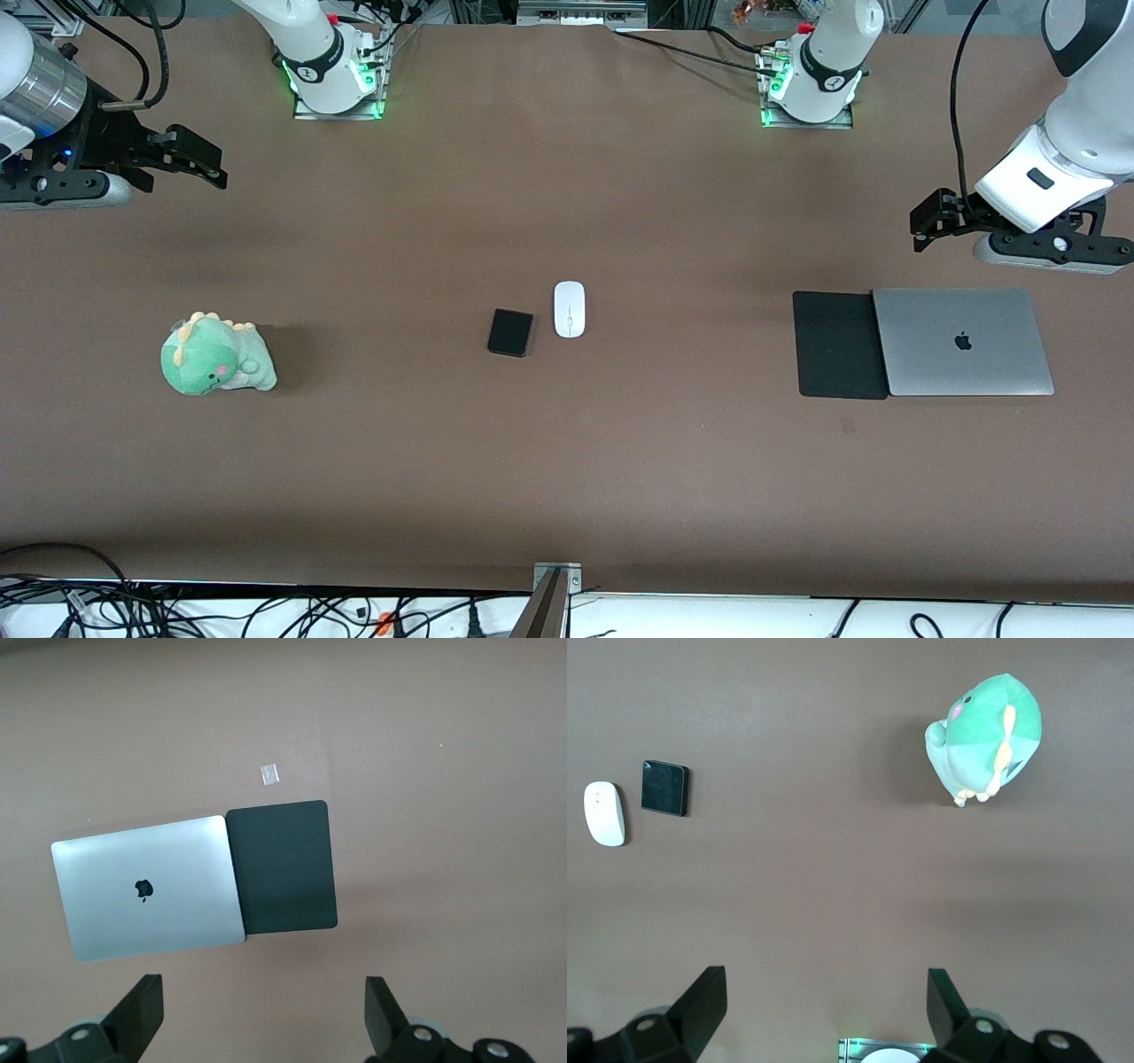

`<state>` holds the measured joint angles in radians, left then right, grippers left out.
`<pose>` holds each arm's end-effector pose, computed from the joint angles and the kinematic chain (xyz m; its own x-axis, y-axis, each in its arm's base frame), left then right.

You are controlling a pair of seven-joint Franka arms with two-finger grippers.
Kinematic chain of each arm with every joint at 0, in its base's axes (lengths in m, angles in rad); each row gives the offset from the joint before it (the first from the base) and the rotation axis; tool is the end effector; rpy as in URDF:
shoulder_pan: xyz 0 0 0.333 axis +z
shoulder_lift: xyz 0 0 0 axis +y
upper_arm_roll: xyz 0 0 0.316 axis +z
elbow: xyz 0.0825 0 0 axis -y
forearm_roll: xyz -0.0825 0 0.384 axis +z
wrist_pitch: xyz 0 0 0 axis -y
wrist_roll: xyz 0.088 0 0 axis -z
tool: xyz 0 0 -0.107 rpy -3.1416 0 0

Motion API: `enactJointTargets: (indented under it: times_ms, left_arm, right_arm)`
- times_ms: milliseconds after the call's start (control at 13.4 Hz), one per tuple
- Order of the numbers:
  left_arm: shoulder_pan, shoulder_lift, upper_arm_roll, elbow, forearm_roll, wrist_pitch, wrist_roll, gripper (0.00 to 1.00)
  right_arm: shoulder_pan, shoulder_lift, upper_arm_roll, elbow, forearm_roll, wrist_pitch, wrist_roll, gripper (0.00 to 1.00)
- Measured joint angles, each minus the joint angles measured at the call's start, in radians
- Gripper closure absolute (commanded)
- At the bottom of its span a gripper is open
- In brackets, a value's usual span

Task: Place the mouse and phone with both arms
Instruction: 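Move the left gripper over the white mouse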

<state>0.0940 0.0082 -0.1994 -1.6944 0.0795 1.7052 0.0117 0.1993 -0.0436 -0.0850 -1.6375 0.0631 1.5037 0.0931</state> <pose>0.5626 -0.0516 0.5732 0.9919 -0.1273 0.0015 -0.1269 -0.9889 -0.0771 0.5283 0.0668 0.6116 0.9951 0.0255 -0.0959 0.0200 -0.9981 -0.0581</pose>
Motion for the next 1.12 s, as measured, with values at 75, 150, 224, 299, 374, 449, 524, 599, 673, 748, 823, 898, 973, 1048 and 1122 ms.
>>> enactJointTargets:
  times_ms: [75, 150, 224, 299, 374, 449, 524, 599, 673, 748, 823, 898, 973, 1048, 1122]
  left_arm:
    - [0.000, 0.000, 0.000, 0.000, 0.000, 0.000, 0.000, 0.00]
    - [0.000, 0.000, 0.000, 0.000, 0.000, 0.000, 0.001, 0.00]
    - [0.000, 0.000, 0.000, 0.001, 0.000, 0.000, 0.001, 0.00]
    - [0.000, 0.000, 0.000, 0.002, 0.000, 0.000, 0.001, 0.00]
    - [0.000, 0.000, 0.000, 0.002, 0.000, 0.000, 0.001, 0.00]
    - [0.000, 0.001, 0.000, 0.002, 0.000, 0.000, 0.001, 0.00]
    - [0.000, 0.004, 0.000, 0.002, 0.000, -0.001, 0.001, 0.00]
    - [0.000, 0.011, 0.000, 0.002, -0.001, -0.006, 0.001, 0.00]
    - [0.000, 0.020, 0.000, 0.002, -0.002, -0.013, 0.001, 0.00]
    - [0.000, 0.028, -0.001, 0.004, -0.004, -0.016, 0.001, 0.00]
    - [-0.002, 0.035, -0.002, 0.008, -0.006, -0.017, 0.001, 0.00]
    - [-0.004, 0.041, -0.005, 0.013, -0.018, -0.021, 0.002, 0.00]
    - [-0.009, 0.047, -0.010, 0.015, -0.044, -0.029, 0.009, 0.00]
    - [-0.025, 0.054, -0.015, 0.016, -0.066, -0.041, 0.015, 0.00]
    - [-0.051, 0.062, -0.020, 0.016, -0.076, -0.049, 0.015, 0.00]
  right_arm:
    - [0.000, 0.000, 0.000, 0.000, 0.000, 0.000, 0.000, 0.00]
    - [0.000, 0.000, 0.000, 0.000, 0.000, 0.000, 0.000, 0.00]
    - [0.000, 0.000, 0.000, 0.000, 0.000, 0.000, 0.000, 0.00]
    - [0.000, 0.000, 0.000, 0.000, -0.002, 0.000, -0.001, 0.00]
    - [0.000, 0.000, 0.000, 0.000, -0.011, 0.001, -0.003, 0.00]
    - [0.000, 0.000, 0.001, 0.000, -0.023, 0.002, -0.008, 0.00]
    - [0.000, 0.000, 0.002, 0.000, -0.028, 0.002, -0.011, 0.00]
    - [0.000, 0.000, 0.003, 0.000, -0.029, 0.003, -0.012, 0.00]
    - [0.000, 0.000, 0.004, 0.000, -0.029, 0.003, -0.012, 0.00]
    - [0.000, 0.000, 0.005, 0.000, -0.029, 0.003, -0.012, 0.00]
    - [0.000, 0.000, 0.006, 0.000, -0.029, 0.003, -0.013, 0.00]
    - [0.000, 0.000, 0.006, 0.001, -0.029, 0.003, -0.013, 0.00]
    - [0.000, 0.000, 0.006, 0.001, -0.029, 0.004, -0.013, 0.00]
    - [0.000, 0.000, 0.007, 0.001, -0.029, 0.004, -0.013, 0.00]
    - [0.000, 0.000, 0.007, 0.001, -0.029, 0.005, -0.013, 0.00]
